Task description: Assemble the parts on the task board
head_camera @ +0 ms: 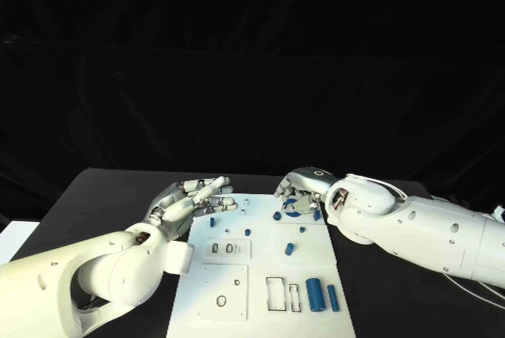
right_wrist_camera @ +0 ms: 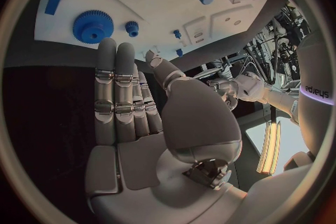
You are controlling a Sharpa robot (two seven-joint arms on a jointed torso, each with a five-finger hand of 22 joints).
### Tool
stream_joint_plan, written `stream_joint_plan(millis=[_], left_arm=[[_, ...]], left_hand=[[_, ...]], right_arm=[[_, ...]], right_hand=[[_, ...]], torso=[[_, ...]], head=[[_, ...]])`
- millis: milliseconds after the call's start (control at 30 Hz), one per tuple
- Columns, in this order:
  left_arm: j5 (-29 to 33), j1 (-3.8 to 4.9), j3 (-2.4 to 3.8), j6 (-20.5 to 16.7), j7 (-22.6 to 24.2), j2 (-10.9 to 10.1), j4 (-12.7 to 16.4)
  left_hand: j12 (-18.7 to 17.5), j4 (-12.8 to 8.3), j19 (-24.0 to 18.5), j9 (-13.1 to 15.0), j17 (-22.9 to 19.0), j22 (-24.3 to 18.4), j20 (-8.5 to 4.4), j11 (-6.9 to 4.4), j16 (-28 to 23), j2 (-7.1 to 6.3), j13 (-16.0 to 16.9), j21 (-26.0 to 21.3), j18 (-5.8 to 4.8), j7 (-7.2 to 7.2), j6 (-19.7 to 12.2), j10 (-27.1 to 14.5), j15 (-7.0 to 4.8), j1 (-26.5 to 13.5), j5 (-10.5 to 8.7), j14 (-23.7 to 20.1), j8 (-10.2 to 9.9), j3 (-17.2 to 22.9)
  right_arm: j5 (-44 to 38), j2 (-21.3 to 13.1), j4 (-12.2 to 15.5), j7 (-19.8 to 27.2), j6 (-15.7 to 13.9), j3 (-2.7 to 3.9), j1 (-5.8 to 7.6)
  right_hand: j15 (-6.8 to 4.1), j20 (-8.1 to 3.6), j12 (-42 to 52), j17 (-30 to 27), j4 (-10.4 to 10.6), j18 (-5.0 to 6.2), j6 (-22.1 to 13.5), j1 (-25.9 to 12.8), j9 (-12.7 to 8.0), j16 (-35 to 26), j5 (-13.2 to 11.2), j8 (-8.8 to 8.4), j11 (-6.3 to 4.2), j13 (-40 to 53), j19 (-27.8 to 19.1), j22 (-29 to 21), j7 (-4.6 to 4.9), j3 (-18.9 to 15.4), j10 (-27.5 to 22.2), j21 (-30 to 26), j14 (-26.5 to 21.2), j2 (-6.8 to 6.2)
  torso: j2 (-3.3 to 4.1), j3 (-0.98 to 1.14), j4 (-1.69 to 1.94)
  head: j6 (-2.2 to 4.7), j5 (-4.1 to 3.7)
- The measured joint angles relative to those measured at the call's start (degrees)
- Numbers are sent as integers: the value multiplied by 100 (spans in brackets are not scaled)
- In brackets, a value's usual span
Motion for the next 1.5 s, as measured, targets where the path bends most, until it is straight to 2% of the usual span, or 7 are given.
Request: stream_joint_plan(millis=[300, 400, 667, 933, 1167, 1433, 1500], left_arm=[[28, 61, 9, 26, -22, -83, 150], [32, 74, 10, 31, -27, -103, 177], [41, 83, 11, 37, -38, -116, 194], [45, 92, 12, 41, -53, -128, 209], [47, 99, 12, 40, -72, -135, 211], [48, 102, 13, 37, -88, -137, 209], [48, 103, 13, 37, -94, -137, 208]], left_hand=[[0, 0, 0, 0, 0, 0, 0, 1, 0, 0, 0, 0, 0, 0, 0, 0, 0, 0, 0, 0, 0, 0], [0, 0, 0, 0, -1, 1, 0, 1, 0, 0, -1, 0, -1, 0, 0, -1, 0, 0, 0, 0, 0, 0], [0, 0, 0, 0, -1, 1, 0, 1, -40, 0, -1, 0, -1, 0, 0, -1, 21, 0, 0, -22, 1, 0], [0, -9, 0, 0, 5, -6, 0, 1, -40, 0, -1, -27, -2, 0, 0, -1, 21, 0, 0, -22, 1, -9], [-25, -28, -1, 0, 11, -12, 0, 1, -40, 0, -2, -27, -1, 0, 0, -1, 21, 0, 0, -22, -32, -4], [-25, -31, 0, 0, 10, -17, 0, 1, -40, 0, -2, -27, -2, 0, 0, -1, 21, 0, 0, -22, -32, -1], [-25, -31, -1, 0, 10, -19, 1, 1, -40, 0, -2, -27, -2, 0, 0, -1, 21, 0, 0, -22, -32, -1]], right_arm=[[-313, 85, -64, -181, 310, -3, 7], [-373, 98, -101, -213, 389, -3, 7], [-461, 143, -146, -232, 517, -3, 3], [-496, 181, -194, -226, 575, -3, 3], [-506, 208, -206, -215, 606, -2, 2], [-506, 240, -242, -192, 632, 11, 8], [-504, 245, -247, -180, 632, 14, 11]], right_hand=[[0, 0, 0, 490, 215, 0, 1, 61, 0, 537, 0, 0, 8, 0, 0, 261, 1, 215, -95, 407, 0, -121], [0, 15, 0, 634, 289, 0, 33, 91, 5, 695, 0, 0, 12, 0, -15, 352, 32, 289, -98, 545, 0, -152], [0, 11, 0, 1137, 439, 1, 99, 120, 8, 1211, 0, 0, 28, -1, -76, 528, 24, 439, -115, 807, 0, -181], [0, 41, 0, 1565, 554, 0, 149, 98, 10, 1636, 0, 0, 28, -2, -127, 747, 38, 589, -114, 1069, -1, -203], [0, 41, 0, 1922, 673, 0, 229, 98, 18, 2000, -32, 0, 14, -3, -127, 1156, 2, 708, -66, 1435, -1, -203], [-21, 9, 0, 2388, 830, 0, 449, 100, 47, 2471, -259, 58, -54, -6, -94, 1697, -57, 867, 113, 1908, 21, -201], [-21, 9, 0, 2429, 839, 0, 474, 145, 50, 2508, -280, 67, -48, -9, -94, 1772, -81, 921, 147, 1975, 21, -156]], torso=[[129, -10, 42], [165, -10, 57], [247, -10, 82], [298, -8, 98], [328, -7, 118], [359, -15, 120], [364, -16, 124]], head=[[16, -38], [18, -46], [22, -57], [36, -58], [28, -45], [25, -59], [23, -63]])
